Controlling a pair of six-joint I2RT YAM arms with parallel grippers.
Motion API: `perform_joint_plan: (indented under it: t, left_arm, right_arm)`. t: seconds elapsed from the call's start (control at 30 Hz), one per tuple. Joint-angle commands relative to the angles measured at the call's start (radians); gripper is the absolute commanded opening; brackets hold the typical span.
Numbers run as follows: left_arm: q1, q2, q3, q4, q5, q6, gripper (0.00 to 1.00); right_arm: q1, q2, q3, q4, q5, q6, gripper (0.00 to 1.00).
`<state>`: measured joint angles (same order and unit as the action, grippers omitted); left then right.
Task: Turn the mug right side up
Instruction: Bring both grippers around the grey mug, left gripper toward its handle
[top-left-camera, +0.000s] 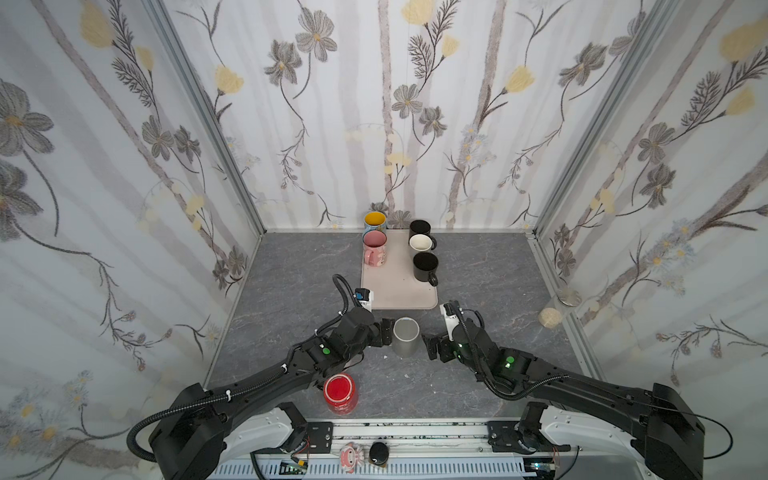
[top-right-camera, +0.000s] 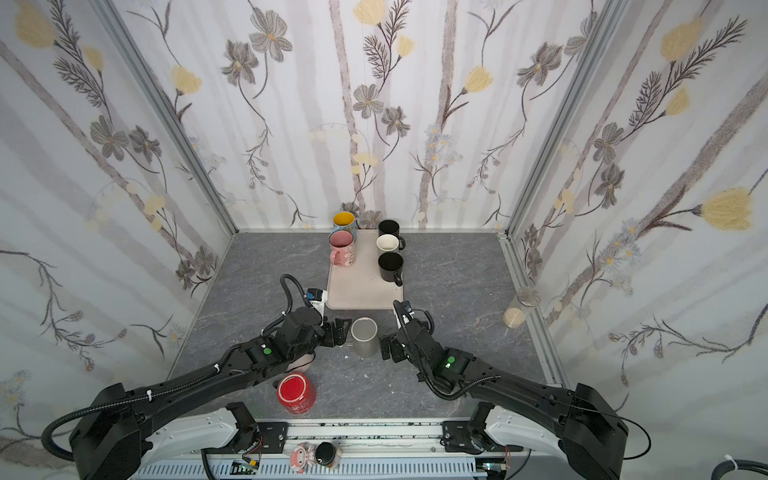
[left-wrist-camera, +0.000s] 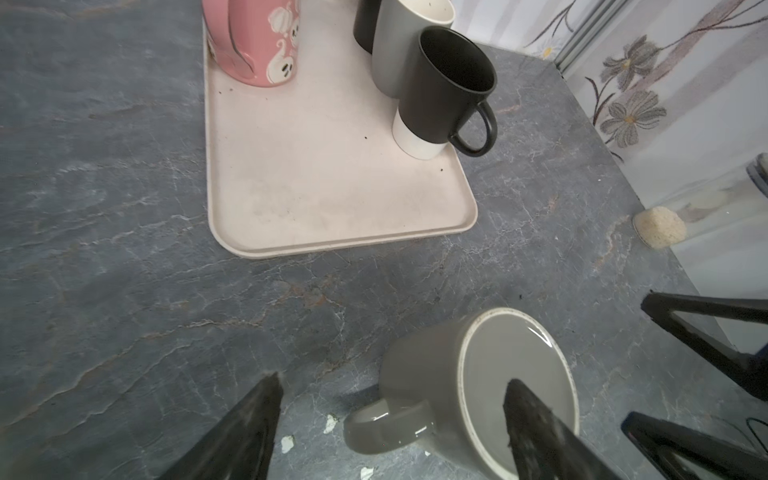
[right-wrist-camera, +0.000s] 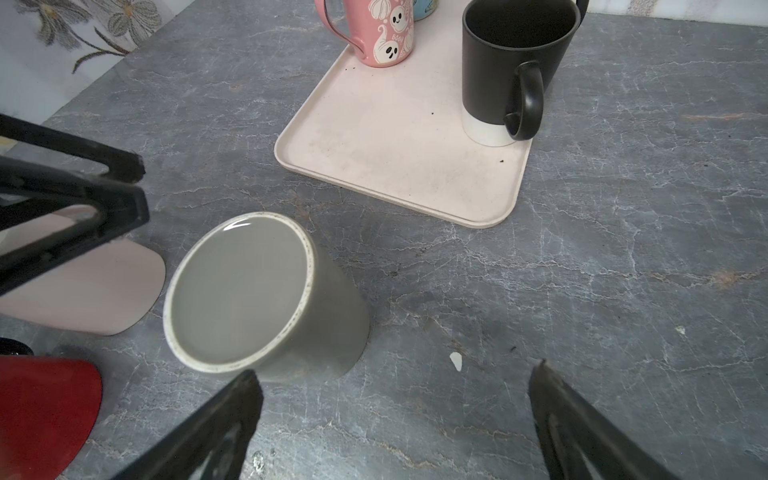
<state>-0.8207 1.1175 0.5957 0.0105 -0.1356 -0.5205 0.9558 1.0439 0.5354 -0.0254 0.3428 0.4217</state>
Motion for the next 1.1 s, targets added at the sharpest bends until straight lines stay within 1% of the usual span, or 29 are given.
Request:
perform_joint_plan:
  t: [0.0,0.1,0.27,0.43,0.63,0.8,0.93,1.0,1.07]
  left_arm:
    - [0.000,0.001,-0.004,0.055,0.117,-0.018,0.81]
    - [-0.001,0.005,0.005,0.060,0.166,-0.040,0.73]
    - [-0.010,0.040,0.021,0.001,0.202,-0.064,0.68]
    - [-0.048,0.077,0.024,0.015,0.207,-0.066,0.64]
    - [-0.081,0.123,0.051,0.092,0.263,-0.057,0.63]
    - [-0.089,0.188,0.058,0.227,0.396,-0.078,0.62]
    - [-0.096,0.225,0.082,0.269,0.464,-0.074,0.62]
    - [-0.100,0.206,0.079,0.266,0.462,-0.067,0.66]
    - [-0.099,0.167,0.067,0.246,0.435,-0.057,0.73]
  right_arm:
    - [-0.007,-0.020,-0.013,0.026,0.003,0.016,1.00]
    - [-0.016,-0.031,-0.024,0.027,0.008,0.017,1.00]
    - [-0.025,-0.040,-0.038,0.034,-0.005,0.019,1.00]
    - [-0.032,-0.060,-0.048,0.036,0.002,0.017,1.00]
    - [-0.043,-0.099,-0.067,0.025,0.010,0.017,1.00]
    - [-0.047,-0.131,-0.089,0.013,0.020,0.028,1.00]
    - [-0.055,-0.162,-0.102,0.005,0.024,0.036,1.00]
    - [-0.060,-0.180,-0.104,-0.002,0.023,0.038,1.00]
    - [-0.066,-0.199,-0.104,-0.012,0.018,0.036,1.00]
